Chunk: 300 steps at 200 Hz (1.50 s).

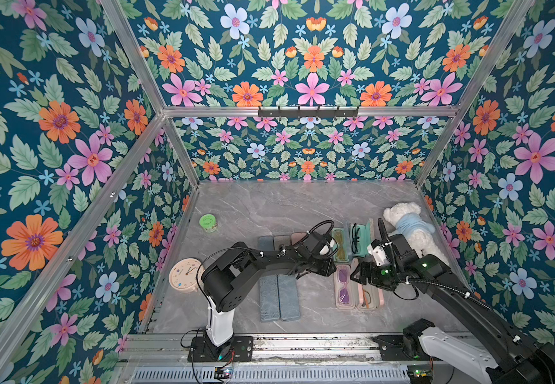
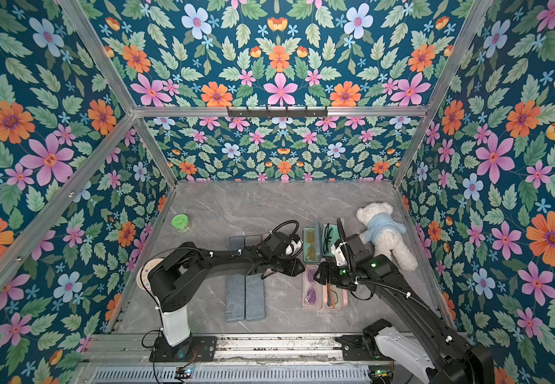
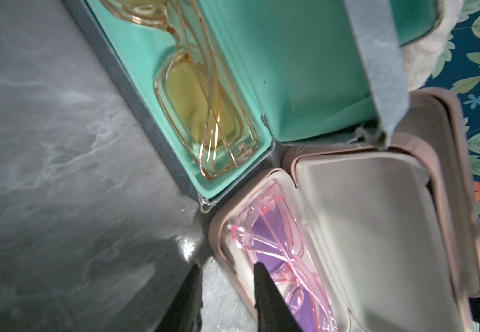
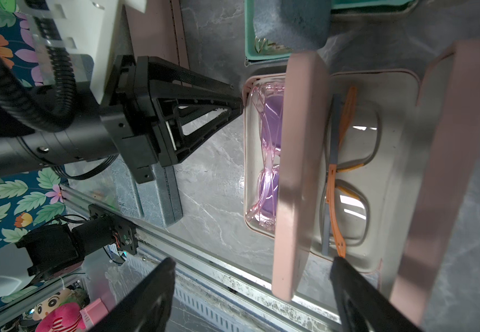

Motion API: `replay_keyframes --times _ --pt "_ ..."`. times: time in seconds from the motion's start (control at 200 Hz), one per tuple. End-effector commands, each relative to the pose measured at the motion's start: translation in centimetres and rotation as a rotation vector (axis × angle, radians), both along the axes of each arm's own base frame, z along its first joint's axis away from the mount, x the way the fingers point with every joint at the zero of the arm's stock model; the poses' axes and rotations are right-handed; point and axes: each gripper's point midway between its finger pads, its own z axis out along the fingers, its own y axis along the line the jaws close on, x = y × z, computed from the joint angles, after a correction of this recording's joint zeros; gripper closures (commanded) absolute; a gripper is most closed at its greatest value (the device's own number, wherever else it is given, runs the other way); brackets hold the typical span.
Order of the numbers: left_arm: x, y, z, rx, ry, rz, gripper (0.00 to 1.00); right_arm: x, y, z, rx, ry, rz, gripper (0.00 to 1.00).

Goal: Close the glasses case
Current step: Adjust the glasses case at the center of the board.

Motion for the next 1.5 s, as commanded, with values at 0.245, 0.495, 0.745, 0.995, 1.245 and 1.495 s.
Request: replay_keyframes --times 0.245,0.495,0.745,0.995,1.245,1.495 --pt "-1.7 -0.6 -0.3 0.007 0.019 -0.068 0.66 -0.2 -0.1 -0.3 -0.008 0.014 0.004 0.14" --pt "-2.0 -0.5 -1.2 0.033 0.026 -0.082 0.66 -0.3 -0.2 -0.6 -0.010 0.021 0.000 0.15" --pt "-1.7 -0.2 -1.8 0.069 0.013 -0.081 0.70 -0.3 -0.2 -0.6 -0.009 0.020 -0.001 0.15" --pt "-1.3 0.2 -1.9 0.100 -0.012 -0.072 0.75 0.2 0.3 -0.7 0.010 0.024 0.001 0.16" --pt "-1.1 0.4 -1.8 0.112 -0.025 -0.068 0.78 0.5 1.0 -1.0 0.035 0.030 0.017 0.18" --pt "-0.7 0.8 -1.7 0.126 -0.043 -0.053 0.82 0.6 1.3 -1.3 0.048 0.036 0.021 0.18"
